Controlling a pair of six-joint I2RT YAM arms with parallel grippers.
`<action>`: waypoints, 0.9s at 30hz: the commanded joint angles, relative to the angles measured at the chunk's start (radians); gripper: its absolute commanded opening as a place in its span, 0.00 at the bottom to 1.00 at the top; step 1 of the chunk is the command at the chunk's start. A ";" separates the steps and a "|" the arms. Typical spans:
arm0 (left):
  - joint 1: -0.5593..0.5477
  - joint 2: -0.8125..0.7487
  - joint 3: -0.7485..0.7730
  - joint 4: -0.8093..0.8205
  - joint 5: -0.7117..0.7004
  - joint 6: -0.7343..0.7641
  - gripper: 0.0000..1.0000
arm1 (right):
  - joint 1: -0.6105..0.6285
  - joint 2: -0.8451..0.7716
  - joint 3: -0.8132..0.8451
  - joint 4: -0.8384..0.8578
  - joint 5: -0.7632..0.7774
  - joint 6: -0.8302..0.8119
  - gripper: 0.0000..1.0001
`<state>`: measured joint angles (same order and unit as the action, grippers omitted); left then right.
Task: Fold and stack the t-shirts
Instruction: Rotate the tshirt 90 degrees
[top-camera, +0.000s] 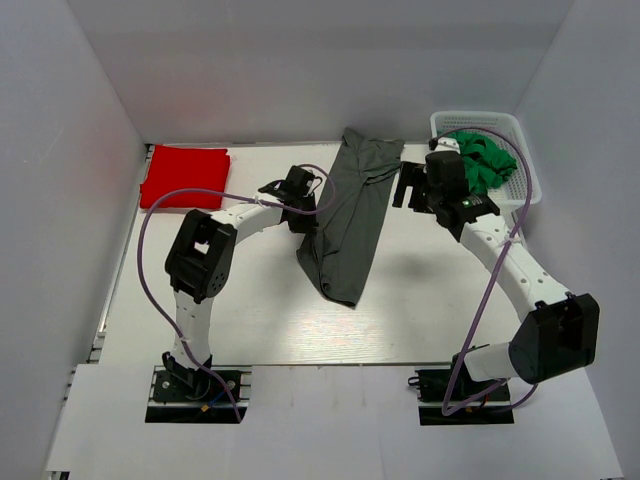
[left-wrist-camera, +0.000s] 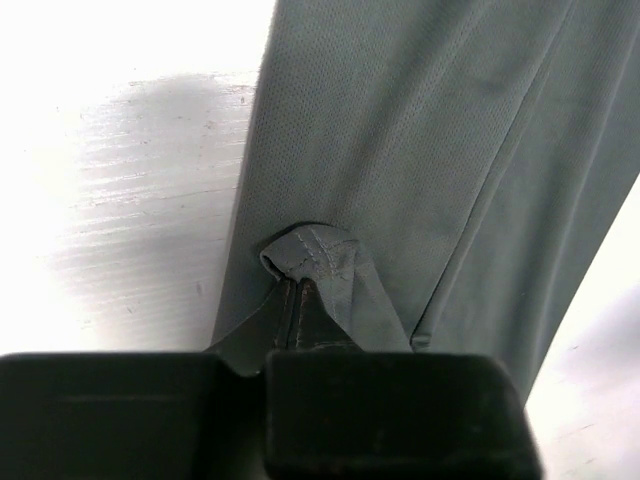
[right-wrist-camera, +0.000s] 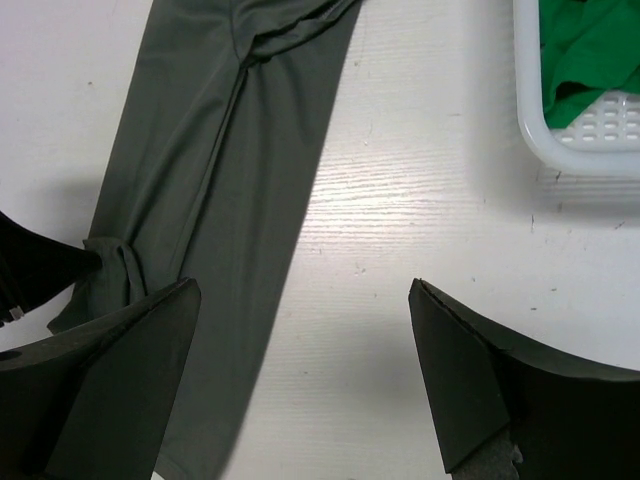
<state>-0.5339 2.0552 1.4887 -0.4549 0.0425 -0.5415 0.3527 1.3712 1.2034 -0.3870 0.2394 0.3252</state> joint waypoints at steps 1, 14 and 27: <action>0.000 -0.018 0.024 0.007 0.008 -0.017 0.00 | -0.008 -0.026 -0.011 0.002 0.005 0.018 0.90; -0.021 -0.228 -0.120 -0.182 0.071 -0.026 0.00 | -0.008 -0.041 -0.067 0.000 -0.066 0.038 0.90; -0.040 -0.352 -0.134 -0.317 0.200 0.049 0.00 | -0.004 -0.063 -0.175 0.042 -0.184 0.058 0.90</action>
<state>-0.5625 1.7596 1.3415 -0.7258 0.1677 -0.5339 0.3473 1.3430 1.0542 -0.3820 0.1005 0.3676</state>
